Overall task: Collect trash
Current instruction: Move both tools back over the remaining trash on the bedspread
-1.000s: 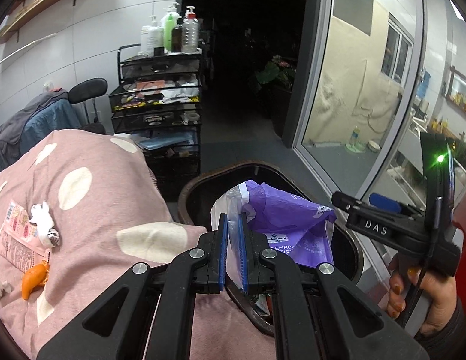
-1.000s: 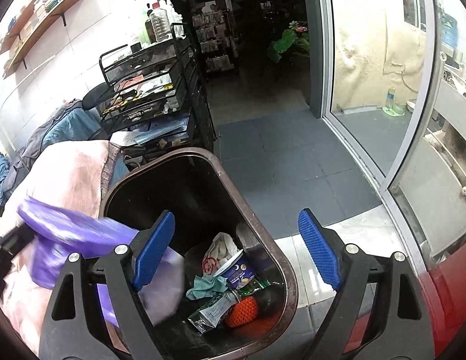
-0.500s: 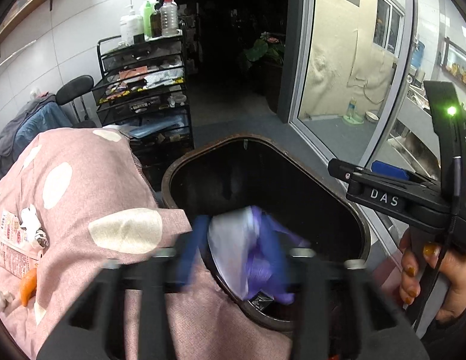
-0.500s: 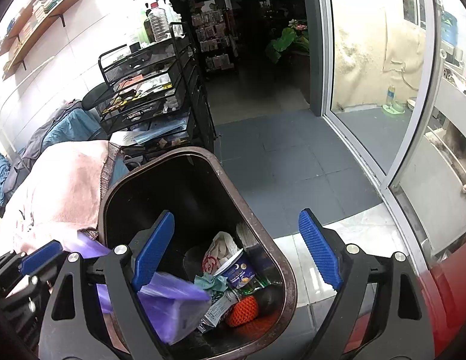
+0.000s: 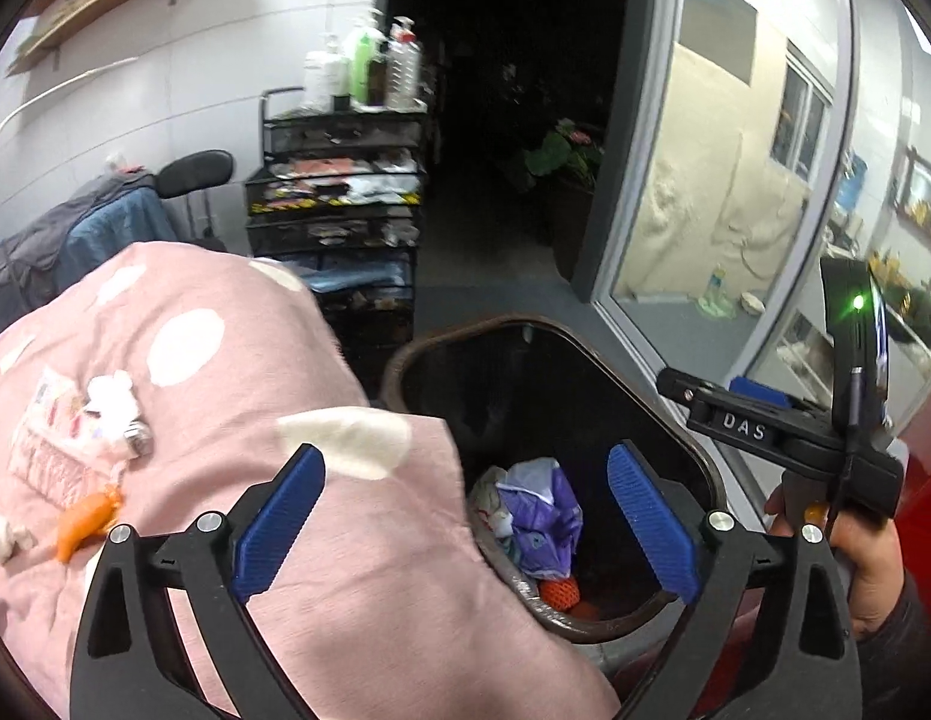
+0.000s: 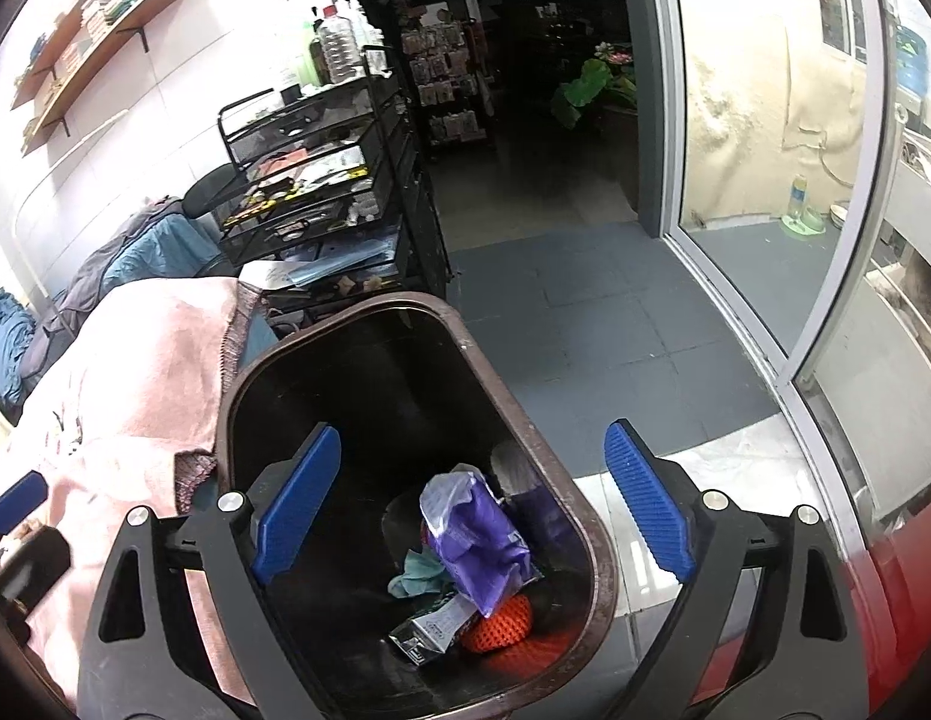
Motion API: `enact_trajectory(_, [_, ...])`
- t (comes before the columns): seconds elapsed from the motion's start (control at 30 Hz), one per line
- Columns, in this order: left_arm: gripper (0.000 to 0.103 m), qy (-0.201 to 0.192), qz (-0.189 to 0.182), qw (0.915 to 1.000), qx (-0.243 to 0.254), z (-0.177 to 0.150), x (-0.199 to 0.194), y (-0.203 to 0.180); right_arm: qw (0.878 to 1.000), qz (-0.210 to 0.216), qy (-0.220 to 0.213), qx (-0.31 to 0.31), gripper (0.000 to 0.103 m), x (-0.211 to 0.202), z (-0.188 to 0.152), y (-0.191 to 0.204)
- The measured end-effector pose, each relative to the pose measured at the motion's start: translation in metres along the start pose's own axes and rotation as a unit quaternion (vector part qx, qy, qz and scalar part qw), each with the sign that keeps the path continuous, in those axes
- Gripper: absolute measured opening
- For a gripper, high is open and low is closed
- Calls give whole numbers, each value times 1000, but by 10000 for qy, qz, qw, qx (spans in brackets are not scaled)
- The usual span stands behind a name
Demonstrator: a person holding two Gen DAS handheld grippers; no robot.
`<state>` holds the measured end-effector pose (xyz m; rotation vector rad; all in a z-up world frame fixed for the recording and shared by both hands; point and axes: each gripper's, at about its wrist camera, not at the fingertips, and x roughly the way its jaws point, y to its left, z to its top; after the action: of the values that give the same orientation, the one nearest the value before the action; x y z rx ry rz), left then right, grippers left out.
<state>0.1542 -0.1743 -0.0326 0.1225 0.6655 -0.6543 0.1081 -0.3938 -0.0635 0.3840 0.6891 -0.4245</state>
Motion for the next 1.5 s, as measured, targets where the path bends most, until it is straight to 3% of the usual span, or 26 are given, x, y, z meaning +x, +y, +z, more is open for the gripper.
enact_trajectory(0.4, [97,-561,543,9959,-462,-11,-45,40,9973,497,-258,-470,92,-14,-7,38])
enact_trajectory(0.73, [97,-707,1000,9892,-808,-27,-72,79,9866,956,-363,-1270,95,-27,-16,108])
enact_trajectory(1.07, [97,-653,1433,9797,-1243,-46,-95,124,9663,1478,-347,-2077,97,-38,-30,184])
enact_trajectory(1.5, [97,-303,1977,9617,-1874,-79,-117,191,9429,2012,195,-2648,97,-35,-49,255])
